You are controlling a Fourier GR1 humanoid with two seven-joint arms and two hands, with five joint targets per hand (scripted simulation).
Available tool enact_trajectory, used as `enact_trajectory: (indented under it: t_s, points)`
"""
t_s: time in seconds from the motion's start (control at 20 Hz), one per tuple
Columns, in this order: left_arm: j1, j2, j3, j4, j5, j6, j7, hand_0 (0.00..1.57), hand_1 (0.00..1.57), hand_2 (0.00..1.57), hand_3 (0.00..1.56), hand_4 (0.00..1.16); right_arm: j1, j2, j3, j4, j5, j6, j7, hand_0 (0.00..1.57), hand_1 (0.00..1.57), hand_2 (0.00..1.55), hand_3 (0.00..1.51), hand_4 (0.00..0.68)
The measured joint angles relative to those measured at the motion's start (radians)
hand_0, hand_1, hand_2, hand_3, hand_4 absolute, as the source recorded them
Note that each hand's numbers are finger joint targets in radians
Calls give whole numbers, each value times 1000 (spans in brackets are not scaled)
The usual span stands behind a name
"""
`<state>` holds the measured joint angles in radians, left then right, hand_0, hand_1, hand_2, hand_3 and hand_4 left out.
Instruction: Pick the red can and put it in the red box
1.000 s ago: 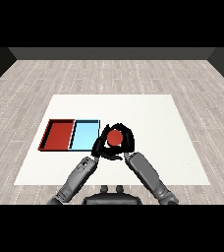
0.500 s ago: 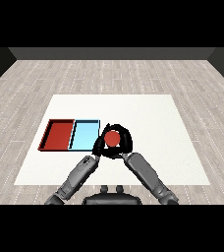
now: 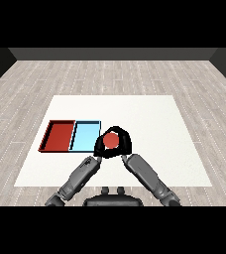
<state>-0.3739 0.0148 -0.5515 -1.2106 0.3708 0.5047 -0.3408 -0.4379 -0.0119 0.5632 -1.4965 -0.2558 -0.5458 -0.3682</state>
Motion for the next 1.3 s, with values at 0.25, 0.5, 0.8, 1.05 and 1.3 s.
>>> enact_trajectory:
  t_s: [0.25, 0.5, 0.8, 1.05, 1.3]
  points:
    - [-1, 6, -6, -18, -16, 73, 38, 1571, 1571, 1558, 1479, 1138, 2, 3, 2, 1, -6, 5, -9, 1490, 1490, 1440, 1392, 642]
    - [-26, 3, -13, 15, 17, 109, -39, 1571, 1571, 1571, 1502, 1145, -4, 8, -27, 1, -25, 34, -3, 1245, 1245, 1247, 1155, 0]
    - [-6, -5, 9, 14, 26, 79, -125, 1571, 1571, 1571, 1513, 1147, -3, 10, -20, 5, 27, 25, 87, 0, 0, 0, 0, 0]
    - [-13, -4, 3, 37, 40, 93, -160, 1571, 1571, 1571, 1501, 1138, 7, 10, -14, 5, 63, 28, 125, 0, 0, 0, 0, 0]
    - [-13, -8, 3, 27, 28, 117, -159, 1571, 1571, 1571, 1494, 1134, -2, 11, -27, -23, 75, 14, 186, 0, 0, 0, 0, 0]
